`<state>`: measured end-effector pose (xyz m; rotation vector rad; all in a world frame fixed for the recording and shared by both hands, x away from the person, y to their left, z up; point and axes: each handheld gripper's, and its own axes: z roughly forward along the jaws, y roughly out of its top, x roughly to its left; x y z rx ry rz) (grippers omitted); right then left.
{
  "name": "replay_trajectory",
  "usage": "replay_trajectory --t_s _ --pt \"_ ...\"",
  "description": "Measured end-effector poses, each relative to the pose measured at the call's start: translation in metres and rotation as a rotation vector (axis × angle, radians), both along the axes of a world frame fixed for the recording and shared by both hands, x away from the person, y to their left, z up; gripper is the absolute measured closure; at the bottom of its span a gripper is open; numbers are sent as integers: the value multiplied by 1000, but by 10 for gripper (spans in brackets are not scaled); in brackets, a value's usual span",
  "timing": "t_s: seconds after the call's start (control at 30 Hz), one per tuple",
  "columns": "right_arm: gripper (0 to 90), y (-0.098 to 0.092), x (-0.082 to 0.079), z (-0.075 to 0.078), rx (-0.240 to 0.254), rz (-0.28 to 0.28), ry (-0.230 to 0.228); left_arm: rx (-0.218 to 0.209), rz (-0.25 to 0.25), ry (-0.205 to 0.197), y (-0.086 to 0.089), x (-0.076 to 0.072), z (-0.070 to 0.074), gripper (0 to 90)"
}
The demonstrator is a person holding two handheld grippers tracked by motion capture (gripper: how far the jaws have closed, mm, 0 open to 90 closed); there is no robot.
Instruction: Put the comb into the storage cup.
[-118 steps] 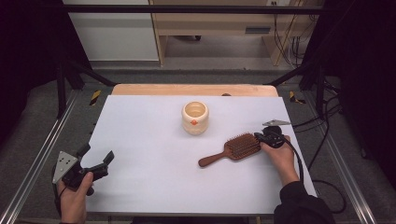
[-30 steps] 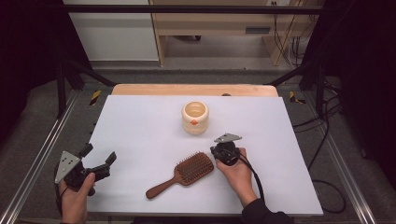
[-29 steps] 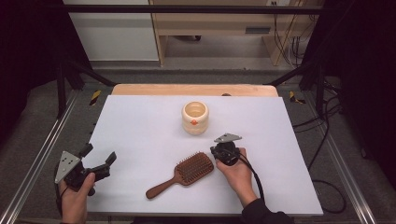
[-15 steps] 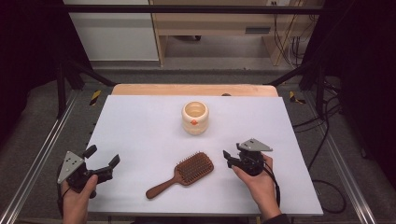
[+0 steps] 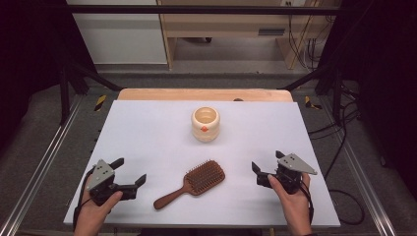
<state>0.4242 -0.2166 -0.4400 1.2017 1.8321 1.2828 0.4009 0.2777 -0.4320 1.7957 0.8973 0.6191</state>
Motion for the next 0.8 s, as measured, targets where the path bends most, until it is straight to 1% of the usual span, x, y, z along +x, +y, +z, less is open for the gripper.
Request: replay_trajectory --t_s 0.03,0.07,0.1,0.17,0.27,0.3,0.33,0.37,0.4,0.43,0.47,0.5,0.57,0.6,0.63,0.67,0.7,0.73,0.77,0.8 --pt "66 0 0 0 0 2 -1 16 -21 8 -6 0 0 30" --pt "68 -1 1 -2 -5 -1 -8 55 -38 21 -14 0 1 31" --pt "68 -1 1 -2 -5 -1 -8 55 -38 21 -14 0 1 32" --pt "72 -1 1 -3 -15 1 -6 69 -59 51 -23 -1 2 33" --pt "76 -3 -1 -5 -23 11 -10 91 -76 102 -32 2 4 33" --pt "76 -3 -1 -6 -46 19 -11 91 -80 127 -37 3 5 42" --pt "76 -4 -1 -5 -51 17 -14 104 -87 136 -40 3 7 42" --pt "76 -4 -1 -5 -48 15 -22 104 -87 136 -40 3 7 42" --pt "76 -4 -1 -5 -48 15 -22 128 -95 141 -43 2 9 42" --pt "77 -5 -1 -5 -30 16 -30 170 -103 149 -47 1 12 42" --pt "77 -5 -1 -5 -30 16 -30 170 -103 149 -47 1 12 42" --pt "77 -4 0 -5 -33 20 -28 200 -116 158 -52 1 14 42" --pt "77 -4 0 -5 -35 25 -27 226 -136 185 -56 2 14 38" --pt "77 -4 0 -5 -35 25 -27 226 -136 185 -56 2 14 36" --pt "78 -4 0 -5 -34 27 -30 247 -145 198 -59 3 14 36" --pt "78 -3 0 -5 -34 31 -32 258 -155 210 -61 4 13 38" --pt "78 -2 0 -7 -43 31 -28 280 -169 229 -65 5 11 38" --pt "77 -2 0 -7 -42 29 -27 280 -169 229 -65 5 11 39" --pt "78 -2 0 -8 -38 28 -23 292 -177 253 -68 6 9 40" --pt "78 -2 0 -8 -38 28 -23 292 -177 253 -68 6 9 42"
